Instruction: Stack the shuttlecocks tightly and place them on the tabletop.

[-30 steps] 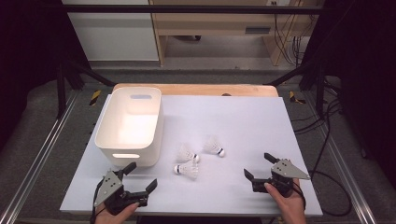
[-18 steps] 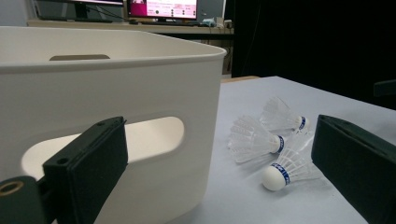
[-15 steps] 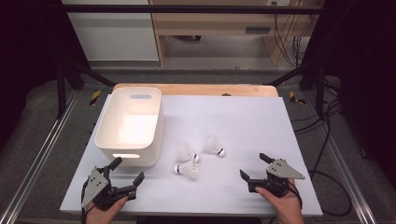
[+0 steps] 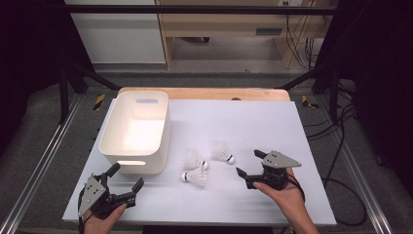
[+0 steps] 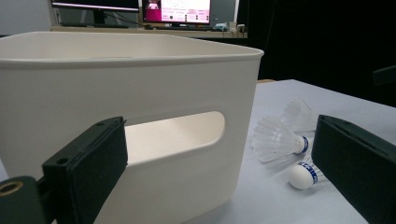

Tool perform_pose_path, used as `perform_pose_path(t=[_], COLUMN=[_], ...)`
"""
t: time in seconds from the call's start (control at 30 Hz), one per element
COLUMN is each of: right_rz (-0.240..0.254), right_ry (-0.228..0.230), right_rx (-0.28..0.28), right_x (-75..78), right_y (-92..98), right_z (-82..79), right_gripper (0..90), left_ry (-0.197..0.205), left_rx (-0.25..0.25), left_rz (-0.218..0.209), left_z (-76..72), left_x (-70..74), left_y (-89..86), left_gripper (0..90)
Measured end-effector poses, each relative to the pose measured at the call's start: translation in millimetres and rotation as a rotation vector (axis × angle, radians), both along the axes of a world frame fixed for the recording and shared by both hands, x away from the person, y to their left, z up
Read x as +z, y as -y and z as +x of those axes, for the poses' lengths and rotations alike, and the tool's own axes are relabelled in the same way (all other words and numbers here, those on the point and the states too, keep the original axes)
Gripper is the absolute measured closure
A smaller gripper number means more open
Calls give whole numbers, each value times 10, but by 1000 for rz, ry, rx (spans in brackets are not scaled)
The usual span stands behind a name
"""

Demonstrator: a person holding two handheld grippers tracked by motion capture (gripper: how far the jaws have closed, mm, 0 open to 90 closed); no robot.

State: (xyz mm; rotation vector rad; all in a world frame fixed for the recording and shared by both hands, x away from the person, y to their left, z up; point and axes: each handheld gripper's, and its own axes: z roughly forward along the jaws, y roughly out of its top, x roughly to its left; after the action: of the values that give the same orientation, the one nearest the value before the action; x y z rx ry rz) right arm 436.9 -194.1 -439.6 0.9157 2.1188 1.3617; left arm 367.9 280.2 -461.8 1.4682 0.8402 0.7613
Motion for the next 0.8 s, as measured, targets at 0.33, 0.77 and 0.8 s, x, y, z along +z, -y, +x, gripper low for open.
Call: perform_pose_path(t=[0.33,0.77,0.8], right_rz=[-76,-120,-121], right_ry=[-75,-125,-124], right_rx=[57,93,97], right_x=[79,38,31], right_y=[-313,-515,-537], right_z=[246,461,470], right_gripper=[291,814,833], left_ry=[-5,0,1], left_rx=[14,29,32], left_rz=[2,-7,-9], left_z=[3,-18,-18], left_x=[-14,-9,-8], left_y=[2,-33,-38], left_gripper=[33,34,34])
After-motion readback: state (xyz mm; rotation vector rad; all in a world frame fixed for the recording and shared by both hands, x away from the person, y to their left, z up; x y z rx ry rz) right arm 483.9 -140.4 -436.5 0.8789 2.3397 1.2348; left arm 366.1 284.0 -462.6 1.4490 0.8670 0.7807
